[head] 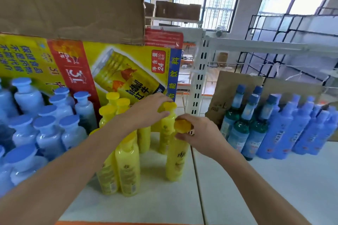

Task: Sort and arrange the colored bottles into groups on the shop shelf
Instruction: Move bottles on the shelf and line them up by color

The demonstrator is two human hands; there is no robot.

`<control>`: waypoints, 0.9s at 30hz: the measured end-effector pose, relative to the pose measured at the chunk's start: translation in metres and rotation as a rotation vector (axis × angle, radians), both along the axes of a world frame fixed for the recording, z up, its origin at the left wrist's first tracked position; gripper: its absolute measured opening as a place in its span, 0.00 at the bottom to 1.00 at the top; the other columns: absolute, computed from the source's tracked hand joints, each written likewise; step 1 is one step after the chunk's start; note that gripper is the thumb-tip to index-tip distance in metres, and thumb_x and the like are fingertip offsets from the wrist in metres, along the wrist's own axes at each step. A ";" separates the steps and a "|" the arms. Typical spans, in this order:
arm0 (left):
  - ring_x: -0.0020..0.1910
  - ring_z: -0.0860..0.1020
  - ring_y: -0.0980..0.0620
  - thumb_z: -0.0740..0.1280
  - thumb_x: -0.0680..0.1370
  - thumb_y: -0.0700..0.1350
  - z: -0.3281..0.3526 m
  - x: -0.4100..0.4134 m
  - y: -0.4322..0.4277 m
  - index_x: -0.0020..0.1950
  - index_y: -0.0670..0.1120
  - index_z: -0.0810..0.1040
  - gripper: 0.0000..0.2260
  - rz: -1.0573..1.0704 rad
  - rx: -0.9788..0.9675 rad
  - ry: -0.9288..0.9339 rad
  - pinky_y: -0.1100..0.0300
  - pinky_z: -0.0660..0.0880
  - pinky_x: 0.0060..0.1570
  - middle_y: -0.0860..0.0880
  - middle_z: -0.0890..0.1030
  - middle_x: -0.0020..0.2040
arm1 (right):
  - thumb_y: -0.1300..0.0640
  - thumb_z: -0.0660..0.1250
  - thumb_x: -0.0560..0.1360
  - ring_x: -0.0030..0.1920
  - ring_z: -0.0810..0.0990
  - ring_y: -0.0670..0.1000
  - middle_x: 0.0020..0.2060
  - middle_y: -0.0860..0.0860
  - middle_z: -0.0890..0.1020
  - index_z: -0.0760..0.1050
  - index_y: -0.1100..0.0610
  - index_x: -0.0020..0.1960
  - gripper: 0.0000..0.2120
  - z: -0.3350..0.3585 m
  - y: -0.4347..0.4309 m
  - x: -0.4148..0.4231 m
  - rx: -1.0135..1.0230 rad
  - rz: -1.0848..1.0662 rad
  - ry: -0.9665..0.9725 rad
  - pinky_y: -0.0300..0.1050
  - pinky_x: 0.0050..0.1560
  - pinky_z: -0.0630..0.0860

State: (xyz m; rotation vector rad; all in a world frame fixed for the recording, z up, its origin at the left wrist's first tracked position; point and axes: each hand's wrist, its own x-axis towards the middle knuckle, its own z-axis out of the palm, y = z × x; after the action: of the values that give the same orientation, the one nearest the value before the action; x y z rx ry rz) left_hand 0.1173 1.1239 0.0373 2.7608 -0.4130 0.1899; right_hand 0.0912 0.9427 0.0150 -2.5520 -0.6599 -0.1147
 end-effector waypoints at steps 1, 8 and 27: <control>0.69 0.64 0.53 0.63 0.78 0.51 0.002 0.006 -0.002 0.70 0.52 0.65 0.21 -0.007 0.012 0.006 0.54 0.65 0.65 0.52 0.66 0.70 | 0.47 0.68 0.72 0.53 0.77 0.51 0.52 0.49 0.79 0.70 0.47 0.63 0.21 0.001 -0.001 0.006 0.009 -0.021 -0.011 0.49 0.55 0.75; 0.59 0.72 0.50 0.67 0.74 0.53 0.009 0.047 -0.013 0.64 0.50 0.72 0.19 -0.050 0.171 0.068 0.59 0.69 0.51 0.49 0.74 0.61 | 0.50 0.68 0.73 0.54 0.77 0.53 0.55 0.50 0.79 0.70 0.46 0.63 0.19 0.001 -0.004 0.040 0.046 -0.143 -0.002 0.50 0.56 0.75; 0.51 0.69 0.60 0.70 0.73 0.45 0.009 0.084 0.007 0.62 0.51 0.74 0.17 -0.250 0.041 0.137 0.68 0.65 0.50 0.54 0.75 0.60 | 0.50 0.65 0.75 0.53 0.77 0.50 0.57 0.48 0.77 0.66 0.45 0.68 0.22 -0.025 0.013 0.098 0.146 -0.212 -0.058 0.46 0.50 0.75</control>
State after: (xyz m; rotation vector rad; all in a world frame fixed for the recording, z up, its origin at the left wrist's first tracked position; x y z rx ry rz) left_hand 0.2012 1.1305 0.0461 2.7085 -0.7248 -0.0701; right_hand 0.1889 0.9552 -0.0104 -2.4774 -0.3848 -0.2982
